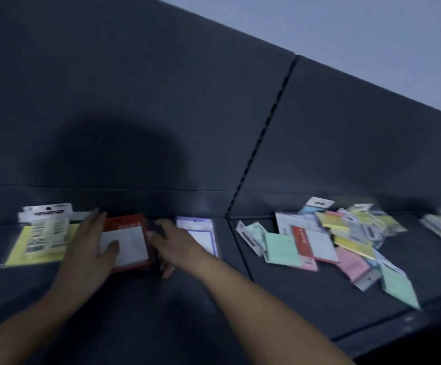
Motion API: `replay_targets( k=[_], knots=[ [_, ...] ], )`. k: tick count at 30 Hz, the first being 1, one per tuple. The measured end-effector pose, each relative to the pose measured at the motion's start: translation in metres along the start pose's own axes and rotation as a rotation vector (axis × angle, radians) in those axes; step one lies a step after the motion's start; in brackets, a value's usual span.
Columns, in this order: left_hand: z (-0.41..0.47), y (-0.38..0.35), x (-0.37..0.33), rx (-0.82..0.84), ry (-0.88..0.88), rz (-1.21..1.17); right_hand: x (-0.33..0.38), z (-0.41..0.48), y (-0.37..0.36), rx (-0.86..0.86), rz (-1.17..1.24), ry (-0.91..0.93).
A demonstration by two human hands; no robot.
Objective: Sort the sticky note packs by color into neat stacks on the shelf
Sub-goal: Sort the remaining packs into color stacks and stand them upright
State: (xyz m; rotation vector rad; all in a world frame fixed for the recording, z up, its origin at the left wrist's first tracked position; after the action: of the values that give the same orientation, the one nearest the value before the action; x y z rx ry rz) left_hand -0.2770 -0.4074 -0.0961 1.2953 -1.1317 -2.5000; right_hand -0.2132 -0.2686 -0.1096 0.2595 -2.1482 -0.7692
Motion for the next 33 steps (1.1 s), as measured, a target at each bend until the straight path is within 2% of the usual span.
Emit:
replay_targets(
  k=[4, 9, 14, 18, 22, 26, 33],
  knots=[
    [0.017, 0.001, -0.054, -0.035, -0.21, -0.085, -0.02, -0.028, 0.056, -0.125, 0.196, 0.04],
    [0.021, -0.04, -0.125, 0.028, -0.376, -0.262, -0.088, -0.06, 0.126, -0.398, 0.103, -0.041],
    [0.013, -0.117, -0.185, 0.142, -0.42, -0.276, -0.188, -0.111, 0.193, -0.576, 0.053, -0.209],
    [0.004, -0.196, -0.245, 0.24, -0.404, -0.318, -0.264, -0.158, 0.251, -0.701, -0.115, -0.296],
    [-0.006, -0.27, -0.307, 0.322, -0.397, -0.304, -0.338, -0.201, 0.3, -0.756, -0.197, -0.334],
    [-0.004, -0.317, -0.361, 0.361, -0.472, -0.157, -0.398, -0.234, 0.343, -0.797, -0.19, -0.324],
    [0.029, -0.333, -0.337, 0.338, -0.36, 0.09, -0.43, -0.206, 0.368, -0.752, -0.141, -0.259]
  ],
)
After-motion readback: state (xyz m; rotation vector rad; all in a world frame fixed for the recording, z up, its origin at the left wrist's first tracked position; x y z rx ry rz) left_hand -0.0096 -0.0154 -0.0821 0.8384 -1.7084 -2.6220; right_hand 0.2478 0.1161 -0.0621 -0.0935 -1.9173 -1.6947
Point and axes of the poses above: each hand's wrist, its own z-axis towards the middle knuckle, its own y-axis out of the back of the hand, x = y × z, the point moved 9 cm from there along z, towards the middle knuckle, and after that the axes turned 15 degrees about -y, right-handed, at the moved point
